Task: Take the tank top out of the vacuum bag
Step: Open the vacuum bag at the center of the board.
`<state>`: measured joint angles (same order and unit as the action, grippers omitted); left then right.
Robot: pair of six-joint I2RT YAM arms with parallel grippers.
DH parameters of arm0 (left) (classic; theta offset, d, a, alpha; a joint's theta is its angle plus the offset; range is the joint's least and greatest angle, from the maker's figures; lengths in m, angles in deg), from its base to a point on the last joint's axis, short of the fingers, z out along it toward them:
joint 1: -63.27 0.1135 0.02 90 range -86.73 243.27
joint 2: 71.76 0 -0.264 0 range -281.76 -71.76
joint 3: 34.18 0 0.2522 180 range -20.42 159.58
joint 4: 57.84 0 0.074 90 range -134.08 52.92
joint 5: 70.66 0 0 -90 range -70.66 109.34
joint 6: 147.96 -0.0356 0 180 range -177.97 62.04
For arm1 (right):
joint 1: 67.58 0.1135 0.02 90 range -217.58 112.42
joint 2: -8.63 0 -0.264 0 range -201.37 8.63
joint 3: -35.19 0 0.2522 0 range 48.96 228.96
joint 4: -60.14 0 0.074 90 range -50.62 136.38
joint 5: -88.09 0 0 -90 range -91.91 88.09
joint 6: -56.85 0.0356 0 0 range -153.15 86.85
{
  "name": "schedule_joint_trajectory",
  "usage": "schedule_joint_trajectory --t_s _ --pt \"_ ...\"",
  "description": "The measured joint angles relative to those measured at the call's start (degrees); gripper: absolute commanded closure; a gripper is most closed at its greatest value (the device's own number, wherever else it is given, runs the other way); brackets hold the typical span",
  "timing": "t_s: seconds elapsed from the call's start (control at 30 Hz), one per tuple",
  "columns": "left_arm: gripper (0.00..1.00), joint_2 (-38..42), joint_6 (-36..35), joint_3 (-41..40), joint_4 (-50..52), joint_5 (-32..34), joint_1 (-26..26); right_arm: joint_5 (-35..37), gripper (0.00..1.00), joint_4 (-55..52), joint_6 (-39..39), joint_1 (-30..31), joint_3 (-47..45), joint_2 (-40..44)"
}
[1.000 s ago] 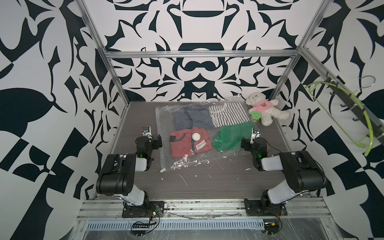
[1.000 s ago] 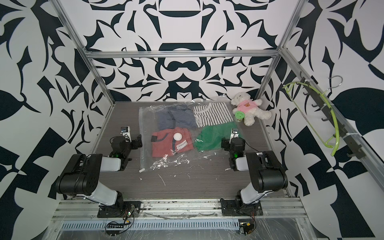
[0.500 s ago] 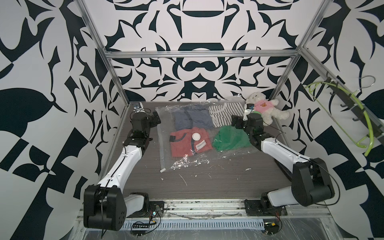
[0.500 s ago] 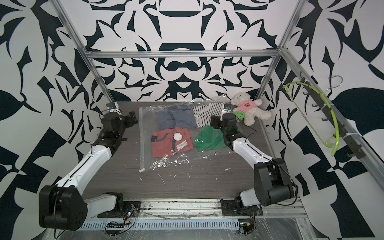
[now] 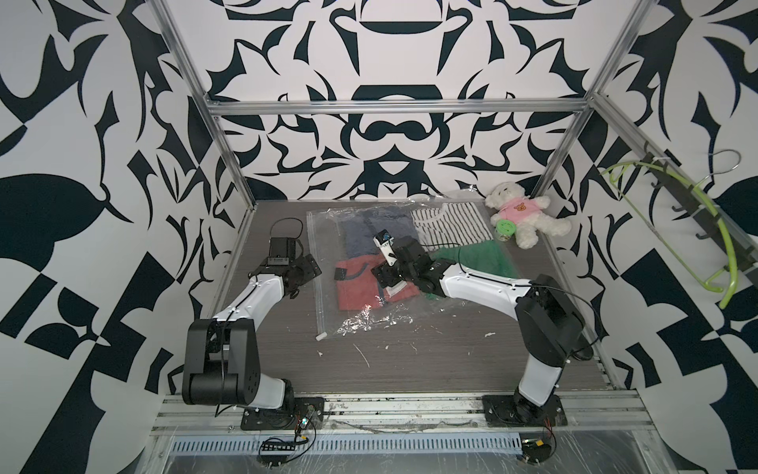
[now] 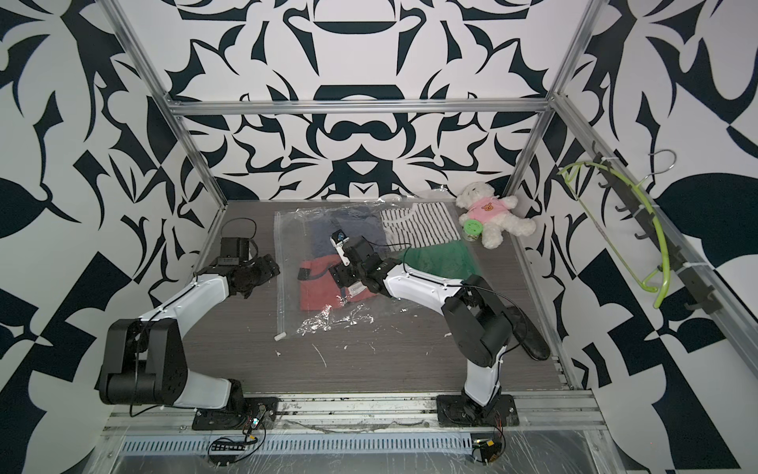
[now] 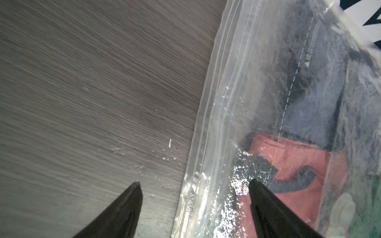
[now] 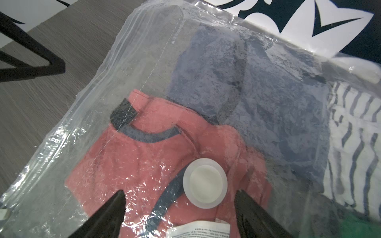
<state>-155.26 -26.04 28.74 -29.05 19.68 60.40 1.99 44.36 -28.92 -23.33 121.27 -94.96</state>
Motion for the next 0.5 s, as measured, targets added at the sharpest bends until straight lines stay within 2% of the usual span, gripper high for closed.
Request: schedule_joint_trajectory --t_s 0.1,0.2,0.33,0.43,0.5 --pt "0.22 -1.6 -0.5 0.0 -1.2 -0.8 -0.8 1.6 0.15 -1.0 0.0 -0.2 2.3 -0.5" --pt "0.23 -2.6 -0.9 -0.3 -3.0 -1.7 -1.2 2.6 0.14 -1.2 0.1 -0.3 3.6 -0.7" --pt "0.30 -4.7 -1.3 -0.5 -5.6 -3.4 -1.4 4.4 0.12 -1.2 1.0 -0.4 3.7 -0.7" --pt "0.36 -7.1 -1.7 -0.5 -7.3 -4.5 -1.4 5.4 0.12 -0.9 1.6 -0.4 3.6 -0.6" --pt "0.49 -8.3 -1.9 -0.5 -8.3 -5.3 -1.4 6.0 0.12 -0.7 1.9 -0.4 3.2 -0.3"
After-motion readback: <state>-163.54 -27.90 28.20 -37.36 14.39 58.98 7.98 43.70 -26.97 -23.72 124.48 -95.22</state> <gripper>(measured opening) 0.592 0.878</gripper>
